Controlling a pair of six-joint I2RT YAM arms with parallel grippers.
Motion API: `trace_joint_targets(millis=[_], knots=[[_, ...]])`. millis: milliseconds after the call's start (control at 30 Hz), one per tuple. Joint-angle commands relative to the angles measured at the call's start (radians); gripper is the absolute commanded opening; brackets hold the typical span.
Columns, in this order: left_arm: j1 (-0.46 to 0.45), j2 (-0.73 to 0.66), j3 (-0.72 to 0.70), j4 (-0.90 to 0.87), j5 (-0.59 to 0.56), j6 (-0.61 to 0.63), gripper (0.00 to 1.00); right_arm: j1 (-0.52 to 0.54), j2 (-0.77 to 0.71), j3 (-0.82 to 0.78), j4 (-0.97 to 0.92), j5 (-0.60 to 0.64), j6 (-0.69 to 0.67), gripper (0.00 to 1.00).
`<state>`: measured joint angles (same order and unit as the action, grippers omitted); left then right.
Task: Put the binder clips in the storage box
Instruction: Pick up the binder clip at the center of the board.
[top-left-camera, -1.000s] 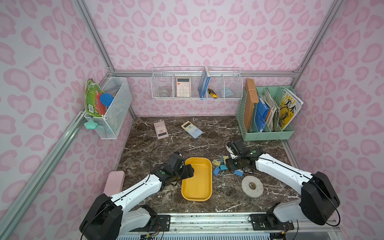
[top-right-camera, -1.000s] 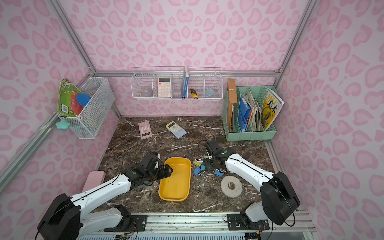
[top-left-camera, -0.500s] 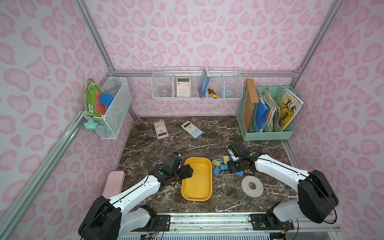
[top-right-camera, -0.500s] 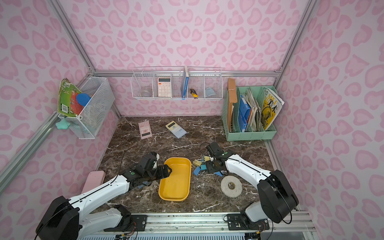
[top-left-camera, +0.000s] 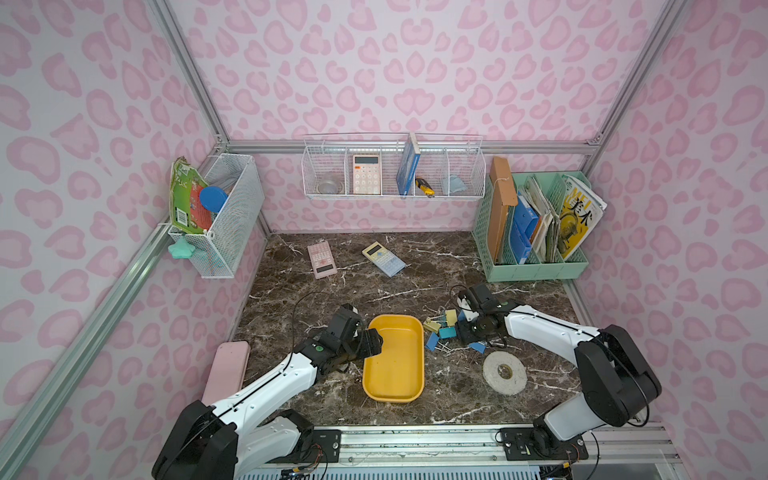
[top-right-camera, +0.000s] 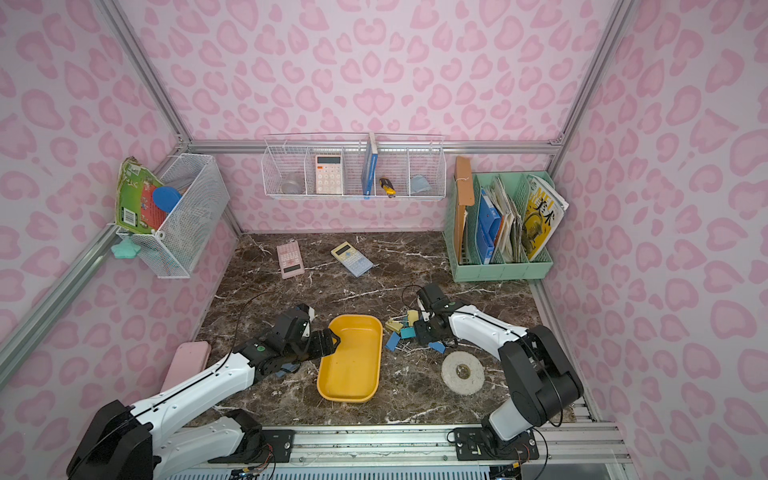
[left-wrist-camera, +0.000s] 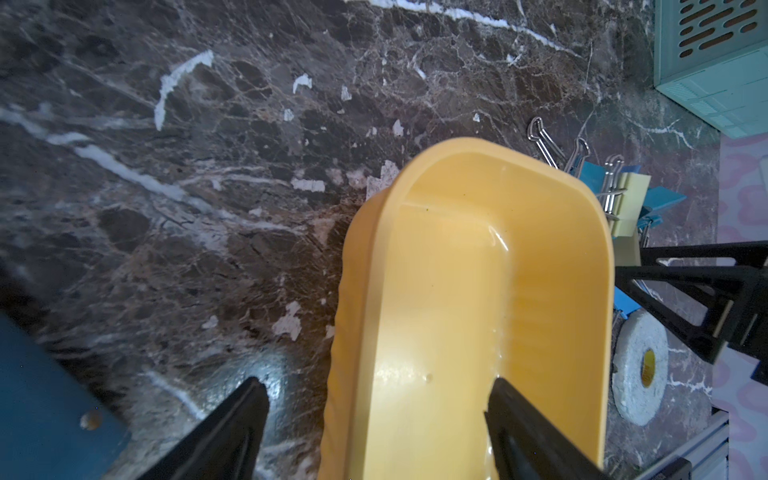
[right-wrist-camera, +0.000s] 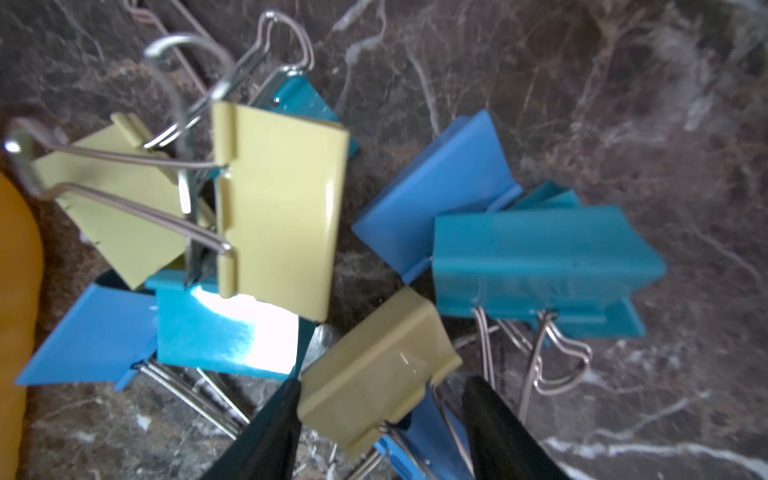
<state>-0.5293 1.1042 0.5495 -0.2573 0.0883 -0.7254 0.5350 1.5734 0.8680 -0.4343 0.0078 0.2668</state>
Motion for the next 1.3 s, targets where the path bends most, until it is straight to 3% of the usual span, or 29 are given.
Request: trace_joint_targets(millis=[0, 433, 600, 767, 1000, 1100, 1267], knots=[[0.005, -0.010, 0.004, -0.036, -0.019, 0.018, 0.86, 0.000, 0.030, 0.011, 0.037, -0.039, -0.027, 0.65], [0.014, -0.015, 0.000, -0.045, -0.030, 0.018, 0.86, 0.001, 0.041, 0.006, 0.054, -0.045, -0.063, 0.63], [0.014, -0.003, 0.005, -0.051, -0.031, 0.017, 0.86, 0.003, 0.048, 0.018, 0.057, -0.031, -0.065, 0.54], [0.014, -0.009, 0.007, -0.055, -0.033, 0.017, 0.86, 0.014, -0.037, 0.026, 0.032, 0.020, -0.040, 0.49], [0.014, 0.008, 0.012, -0.054, -0.032, 0.020, 0.86, 0.020, -0.113, 0.036, 0.006, 0.000, -0.027, 0.46], [0.014, 0.005, 0.013, -0.056, -0.035, 0.018, 0.86, 0.062, -0.139, 0.048, -0.006, -0.004, -0.014, 0.46], [0.014, 0.009, 0.012, -0.054, -0.038, 0.012, 0.86, 0.230, -0.174, 0.127, -0.028, -0.011, 0.056, 0.45]])
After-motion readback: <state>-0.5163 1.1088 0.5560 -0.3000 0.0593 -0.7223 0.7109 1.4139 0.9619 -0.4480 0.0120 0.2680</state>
